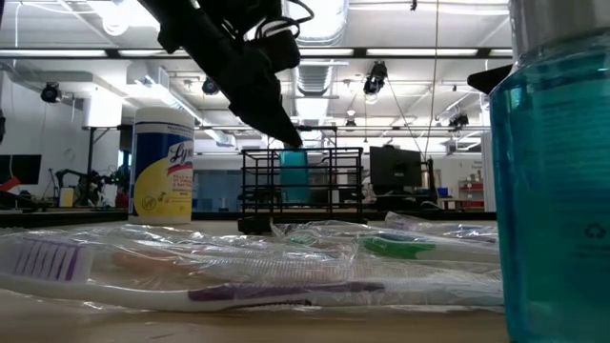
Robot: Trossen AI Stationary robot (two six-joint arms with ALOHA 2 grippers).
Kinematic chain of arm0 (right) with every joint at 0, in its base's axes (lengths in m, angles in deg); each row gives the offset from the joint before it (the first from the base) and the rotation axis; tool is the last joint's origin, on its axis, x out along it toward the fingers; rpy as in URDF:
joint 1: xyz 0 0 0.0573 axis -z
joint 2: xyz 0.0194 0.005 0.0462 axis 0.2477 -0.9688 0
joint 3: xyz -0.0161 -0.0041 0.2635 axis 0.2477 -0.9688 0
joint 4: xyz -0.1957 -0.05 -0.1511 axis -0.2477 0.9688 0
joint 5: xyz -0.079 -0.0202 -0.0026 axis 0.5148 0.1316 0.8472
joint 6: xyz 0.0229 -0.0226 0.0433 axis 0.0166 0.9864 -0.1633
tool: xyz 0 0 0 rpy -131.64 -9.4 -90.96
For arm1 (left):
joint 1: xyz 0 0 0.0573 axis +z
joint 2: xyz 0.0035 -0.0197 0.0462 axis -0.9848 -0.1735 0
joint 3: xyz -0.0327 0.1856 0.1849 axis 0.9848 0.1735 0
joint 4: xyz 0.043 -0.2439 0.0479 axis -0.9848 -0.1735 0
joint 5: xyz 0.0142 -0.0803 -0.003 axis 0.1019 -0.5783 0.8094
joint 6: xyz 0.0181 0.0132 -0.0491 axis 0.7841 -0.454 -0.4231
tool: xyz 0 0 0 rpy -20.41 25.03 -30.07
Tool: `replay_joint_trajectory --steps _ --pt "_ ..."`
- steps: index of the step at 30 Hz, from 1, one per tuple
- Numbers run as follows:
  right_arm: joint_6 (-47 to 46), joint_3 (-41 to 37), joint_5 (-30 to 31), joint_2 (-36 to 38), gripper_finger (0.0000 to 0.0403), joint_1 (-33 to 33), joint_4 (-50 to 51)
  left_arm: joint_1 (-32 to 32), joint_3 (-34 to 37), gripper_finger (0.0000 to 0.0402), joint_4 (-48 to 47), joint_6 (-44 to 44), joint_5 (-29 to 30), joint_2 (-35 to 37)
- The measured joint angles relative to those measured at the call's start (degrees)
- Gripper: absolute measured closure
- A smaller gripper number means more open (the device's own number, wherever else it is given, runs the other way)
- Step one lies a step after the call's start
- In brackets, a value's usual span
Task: Pick & Place toothbrushing station
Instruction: Put the top mouthwash into the mesh organizer
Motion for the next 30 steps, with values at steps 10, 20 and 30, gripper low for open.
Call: replay_joint_trajectory --steps 10,20,30 --pt "0.0 0.0 0.1 0.0 0.0394 0.0 -0.1 0.0 -0.4 0.0301 0.5 0.2 -0.1 -1.2" --pt "0.0 0.0 0.0 0.0 0.0394 0.0 -0.1 0.0 0.0 0.0301 0.6 0.3 -1.2 -1.4" --pt "0.0 0.0 0.0 0.0 0.0394 0.0 -0.1 0.2 -5.0 0.0301 -5.7 5.4 -0.9 -1.7"
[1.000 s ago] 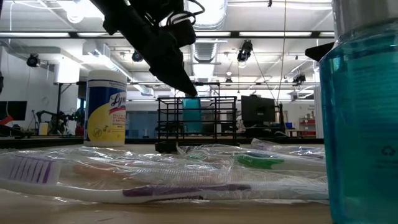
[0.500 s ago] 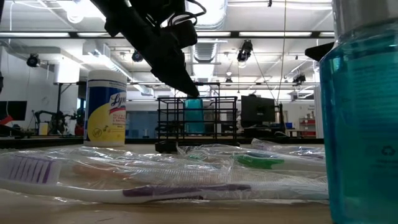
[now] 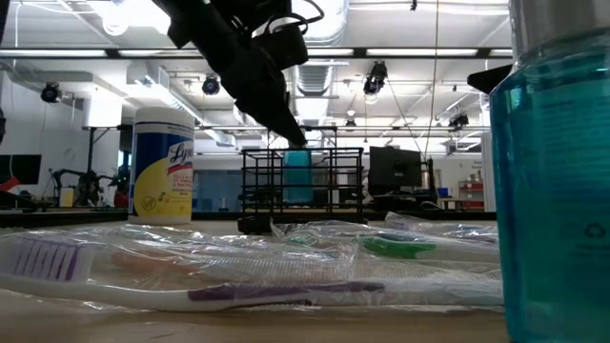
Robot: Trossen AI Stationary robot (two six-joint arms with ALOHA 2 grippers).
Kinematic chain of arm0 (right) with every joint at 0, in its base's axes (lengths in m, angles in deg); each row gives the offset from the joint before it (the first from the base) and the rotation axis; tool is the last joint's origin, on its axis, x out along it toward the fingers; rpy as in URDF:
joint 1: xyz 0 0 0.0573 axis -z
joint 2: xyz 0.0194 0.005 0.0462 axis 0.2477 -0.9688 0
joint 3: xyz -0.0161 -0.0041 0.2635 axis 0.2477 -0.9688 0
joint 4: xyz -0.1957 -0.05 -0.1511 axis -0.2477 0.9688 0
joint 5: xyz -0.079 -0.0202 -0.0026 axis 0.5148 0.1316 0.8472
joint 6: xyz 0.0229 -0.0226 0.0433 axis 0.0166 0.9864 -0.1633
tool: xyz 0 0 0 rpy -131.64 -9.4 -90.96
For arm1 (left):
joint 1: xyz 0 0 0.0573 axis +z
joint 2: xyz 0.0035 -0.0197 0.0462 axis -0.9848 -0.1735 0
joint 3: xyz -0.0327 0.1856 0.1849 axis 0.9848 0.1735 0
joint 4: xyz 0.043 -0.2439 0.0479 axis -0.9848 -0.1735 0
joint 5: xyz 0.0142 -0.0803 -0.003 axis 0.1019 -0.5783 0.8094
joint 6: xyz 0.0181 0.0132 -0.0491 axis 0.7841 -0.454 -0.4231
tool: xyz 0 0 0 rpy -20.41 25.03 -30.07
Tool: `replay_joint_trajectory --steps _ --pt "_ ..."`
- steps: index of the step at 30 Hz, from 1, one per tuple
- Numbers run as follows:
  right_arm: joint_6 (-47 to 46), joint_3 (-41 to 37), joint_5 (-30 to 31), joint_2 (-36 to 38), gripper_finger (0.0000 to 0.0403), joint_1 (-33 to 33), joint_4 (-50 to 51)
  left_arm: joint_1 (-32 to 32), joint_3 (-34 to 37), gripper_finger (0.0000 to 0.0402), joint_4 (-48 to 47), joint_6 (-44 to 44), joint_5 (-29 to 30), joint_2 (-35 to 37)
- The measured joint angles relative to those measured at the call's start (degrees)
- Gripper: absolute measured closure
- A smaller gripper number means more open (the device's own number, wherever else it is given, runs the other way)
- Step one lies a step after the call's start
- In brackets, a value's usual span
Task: Pick & Place toothbrushing station
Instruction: Put the top mouthwash into the mesh organizer
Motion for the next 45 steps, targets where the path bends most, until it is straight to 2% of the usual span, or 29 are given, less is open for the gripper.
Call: replay_joint_trajectory --steps 15,29,45 --pt "0.8 0.0 -0.1 0.0 0.0394 0.0 0.0 2.2 -1.7 0.0301 -1.8 1.8 -5.2 -1.8" --pt "0.9 0.0 -0.1 0.0 0.0394 0.0 0.0 2.6 -6.0 0.0297 -5.3 3.3 -6.5 -5.8" --pt "1.1 0.0 -0.1 0.0 0.0394 0.0 0.0 3.2 -5.4 0.0297 -5.0 3.7 -8.1 -6.5"
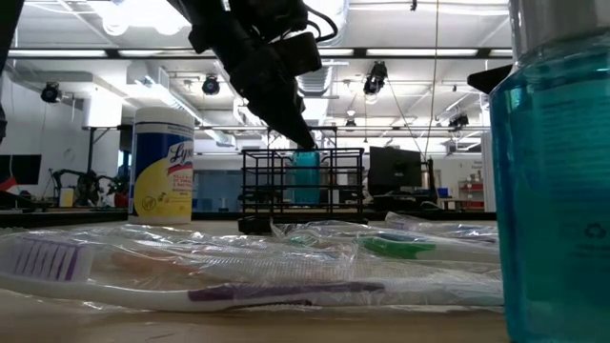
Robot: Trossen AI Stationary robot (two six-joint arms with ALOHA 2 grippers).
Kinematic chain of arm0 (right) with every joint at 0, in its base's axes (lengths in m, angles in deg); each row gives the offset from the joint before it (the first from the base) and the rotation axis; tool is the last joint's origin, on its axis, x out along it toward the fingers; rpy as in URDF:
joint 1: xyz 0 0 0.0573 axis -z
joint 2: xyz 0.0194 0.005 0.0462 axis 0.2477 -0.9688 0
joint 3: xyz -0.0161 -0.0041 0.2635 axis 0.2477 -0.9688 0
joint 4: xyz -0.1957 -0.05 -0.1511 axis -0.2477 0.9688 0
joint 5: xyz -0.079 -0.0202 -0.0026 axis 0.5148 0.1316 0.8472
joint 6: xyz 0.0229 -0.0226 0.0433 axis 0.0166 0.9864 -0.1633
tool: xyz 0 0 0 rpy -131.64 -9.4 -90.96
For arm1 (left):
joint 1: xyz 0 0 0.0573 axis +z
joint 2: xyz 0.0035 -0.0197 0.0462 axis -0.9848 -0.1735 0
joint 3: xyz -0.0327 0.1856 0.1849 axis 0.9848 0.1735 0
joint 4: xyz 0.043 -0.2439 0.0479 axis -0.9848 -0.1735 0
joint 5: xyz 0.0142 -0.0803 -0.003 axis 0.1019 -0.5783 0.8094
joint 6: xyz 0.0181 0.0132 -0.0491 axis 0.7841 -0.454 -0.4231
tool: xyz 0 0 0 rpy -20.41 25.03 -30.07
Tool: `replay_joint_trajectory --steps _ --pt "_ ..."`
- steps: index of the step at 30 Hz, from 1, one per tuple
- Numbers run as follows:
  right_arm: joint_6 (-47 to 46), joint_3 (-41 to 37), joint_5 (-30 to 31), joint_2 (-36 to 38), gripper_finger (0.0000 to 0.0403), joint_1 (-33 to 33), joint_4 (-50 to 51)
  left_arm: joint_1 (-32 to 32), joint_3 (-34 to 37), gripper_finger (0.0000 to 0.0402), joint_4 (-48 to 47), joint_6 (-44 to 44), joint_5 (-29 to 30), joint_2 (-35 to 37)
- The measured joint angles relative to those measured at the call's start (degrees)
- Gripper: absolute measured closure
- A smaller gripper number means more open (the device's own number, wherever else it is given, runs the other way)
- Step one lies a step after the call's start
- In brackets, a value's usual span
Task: Pick & Place toothbrushing station
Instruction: Put the top mouthwash into the mesh organizer
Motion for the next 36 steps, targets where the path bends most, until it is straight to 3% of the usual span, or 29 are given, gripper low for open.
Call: replay_joint_trajectory --steps 14,22,30,36 --pt "0.0 0.0 0.0 0.0 0.0394 0.0 0.0 0.0 0.2 0.0294 0.3 3.5 0.0 -0.1" --pt "-0.1 0.0 0.0 0.0 0.0394 0.0 0.0 0.0 0.3 0.0294 1.3 -1.8 0.2 0.0" --pt "-0.1 0.0 0.0 0.0 0.0394 0.0 0.0 0.1 0.2 0.0294 1.7 1.1 0.8 0.0" --pt "-0.1 0.0 0.0 0.0 0.0394 0.0 0.0 0.3 -3.3 0.0294 -3.0 1.3 3.2 -0.2"
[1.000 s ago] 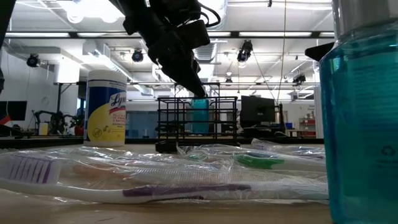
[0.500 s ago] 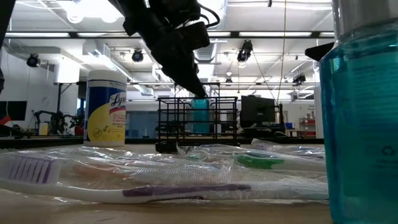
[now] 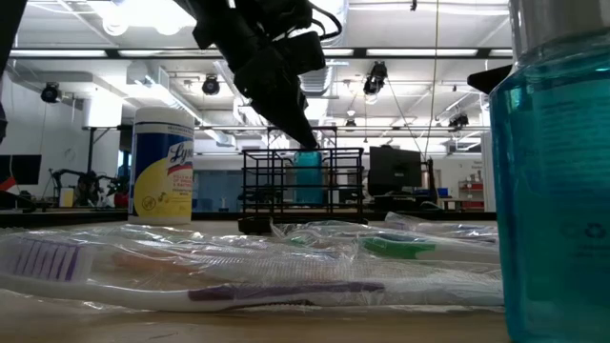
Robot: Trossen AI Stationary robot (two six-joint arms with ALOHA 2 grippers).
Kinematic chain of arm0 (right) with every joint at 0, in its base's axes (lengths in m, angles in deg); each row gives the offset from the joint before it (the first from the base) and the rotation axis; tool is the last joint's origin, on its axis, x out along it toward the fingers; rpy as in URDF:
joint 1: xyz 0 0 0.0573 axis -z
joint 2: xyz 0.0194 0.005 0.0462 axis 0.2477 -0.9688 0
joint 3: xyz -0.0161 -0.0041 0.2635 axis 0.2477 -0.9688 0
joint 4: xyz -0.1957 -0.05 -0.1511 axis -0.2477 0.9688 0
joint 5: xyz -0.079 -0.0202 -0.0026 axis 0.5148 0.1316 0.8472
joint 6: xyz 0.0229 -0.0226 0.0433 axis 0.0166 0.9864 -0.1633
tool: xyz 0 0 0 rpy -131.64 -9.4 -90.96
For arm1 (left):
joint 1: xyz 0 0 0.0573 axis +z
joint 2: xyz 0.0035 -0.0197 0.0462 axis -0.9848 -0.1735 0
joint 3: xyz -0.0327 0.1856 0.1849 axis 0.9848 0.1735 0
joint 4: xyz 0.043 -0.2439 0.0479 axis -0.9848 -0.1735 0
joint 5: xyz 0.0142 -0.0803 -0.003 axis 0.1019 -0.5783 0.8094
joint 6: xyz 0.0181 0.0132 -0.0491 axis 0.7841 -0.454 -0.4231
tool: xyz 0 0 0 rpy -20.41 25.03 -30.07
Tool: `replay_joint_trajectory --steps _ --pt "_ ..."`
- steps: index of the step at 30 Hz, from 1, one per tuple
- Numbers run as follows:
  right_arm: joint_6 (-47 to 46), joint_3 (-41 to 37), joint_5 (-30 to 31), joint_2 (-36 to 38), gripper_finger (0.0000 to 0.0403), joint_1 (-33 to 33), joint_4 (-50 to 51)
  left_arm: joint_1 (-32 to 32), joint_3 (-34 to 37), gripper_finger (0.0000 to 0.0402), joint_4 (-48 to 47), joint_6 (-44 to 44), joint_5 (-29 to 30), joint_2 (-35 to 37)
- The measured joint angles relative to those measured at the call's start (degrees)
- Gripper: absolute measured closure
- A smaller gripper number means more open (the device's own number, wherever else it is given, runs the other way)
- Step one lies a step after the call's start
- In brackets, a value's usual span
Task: Pick & Place toothbrushing station
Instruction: Put the top mouthwash into the mesh organizer
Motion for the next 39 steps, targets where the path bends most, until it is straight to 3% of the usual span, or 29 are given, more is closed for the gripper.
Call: replay_joint_trajectory --steps 5,9,26,39 --pt "0.0 0.0 0.0 0.0 0.0394 0.0 0.0 0.4 -3.5 0.0294 -6.2 -1.6 4.4 -0.5" --pt "1.0 0.0 0.0 0.0 0.0394 0.0 0.0 0.8 -4.4 0.0294 -8.3 -4.2 3.9 -0.1" --pt "2.7 0.0 0.1 0.0 0.0394 0.0 -0.1 0.8 2.5 0.0294 0.5 -6.1 1.8 0.0" --pt "2.4 0.0 0.0 0.0 0.0394 0.0 0.1 0.8 3.5 0.0279 1.9 -4.9 0.2 0.1"
